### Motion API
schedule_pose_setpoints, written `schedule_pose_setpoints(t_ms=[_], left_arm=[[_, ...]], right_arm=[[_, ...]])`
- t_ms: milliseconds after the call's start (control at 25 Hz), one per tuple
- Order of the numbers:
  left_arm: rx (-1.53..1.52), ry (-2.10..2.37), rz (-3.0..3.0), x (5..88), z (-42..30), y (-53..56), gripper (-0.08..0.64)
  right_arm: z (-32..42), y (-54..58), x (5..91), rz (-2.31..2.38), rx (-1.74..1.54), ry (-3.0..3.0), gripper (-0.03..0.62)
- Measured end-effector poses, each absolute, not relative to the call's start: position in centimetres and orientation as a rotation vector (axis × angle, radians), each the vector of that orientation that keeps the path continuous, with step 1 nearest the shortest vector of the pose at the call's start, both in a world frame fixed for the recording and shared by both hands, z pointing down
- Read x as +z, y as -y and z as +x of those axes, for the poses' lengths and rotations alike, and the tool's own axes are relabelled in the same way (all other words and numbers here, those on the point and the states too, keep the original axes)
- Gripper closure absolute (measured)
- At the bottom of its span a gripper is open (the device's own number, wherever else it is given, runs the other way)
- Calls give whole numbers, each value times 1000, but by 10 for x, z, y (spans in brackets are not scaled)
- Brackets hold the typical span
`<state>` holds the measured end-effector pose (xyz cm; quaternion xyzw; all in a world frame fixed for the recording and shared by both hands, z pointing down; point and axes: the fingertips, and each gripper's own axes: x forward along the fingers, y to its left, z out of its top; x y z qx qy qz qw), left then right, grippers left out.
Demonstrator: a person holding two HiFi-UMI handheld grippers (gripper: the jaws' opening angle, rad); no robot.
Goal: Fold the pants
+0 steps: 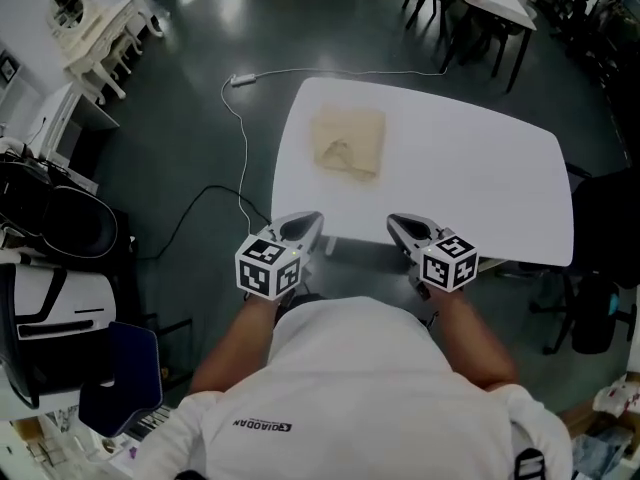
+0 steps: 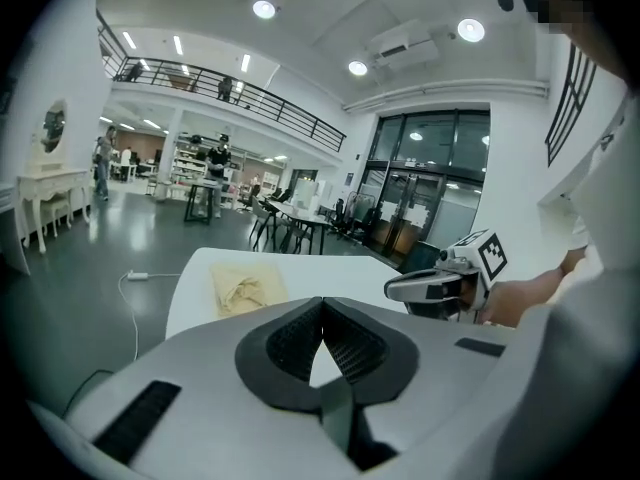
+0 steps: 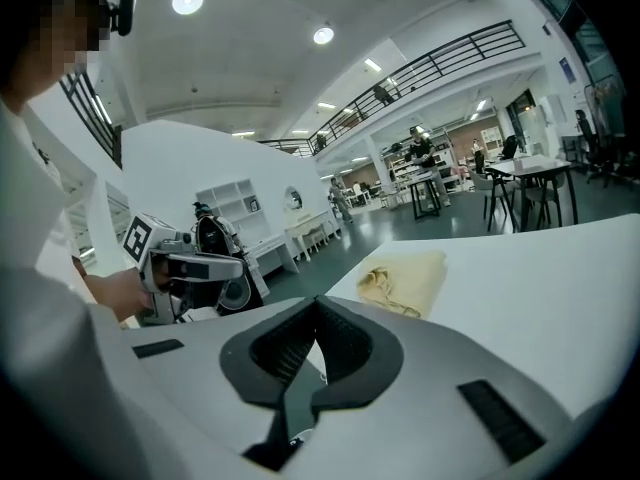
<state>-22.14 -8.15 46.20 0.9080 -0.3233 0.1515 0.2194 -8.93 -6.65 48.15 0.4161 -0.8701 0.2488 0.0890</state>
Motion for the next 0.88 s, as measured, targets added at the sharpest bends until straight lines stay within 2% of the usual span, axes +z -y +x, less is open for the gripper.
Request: schedule_pose_setpoints(t_ms=[320,520,880], left_arm=[[520,700,2591,468,-318,126,532],[558,546,2611,477,-369,131,532],[562,393,2625,480,-359,133,532]], right_arm=[[-169,111,477,1547,818,2521,574],[-233,96,473,1691,826,2448,574],[-253,78,471,1777,896,2393,574]])
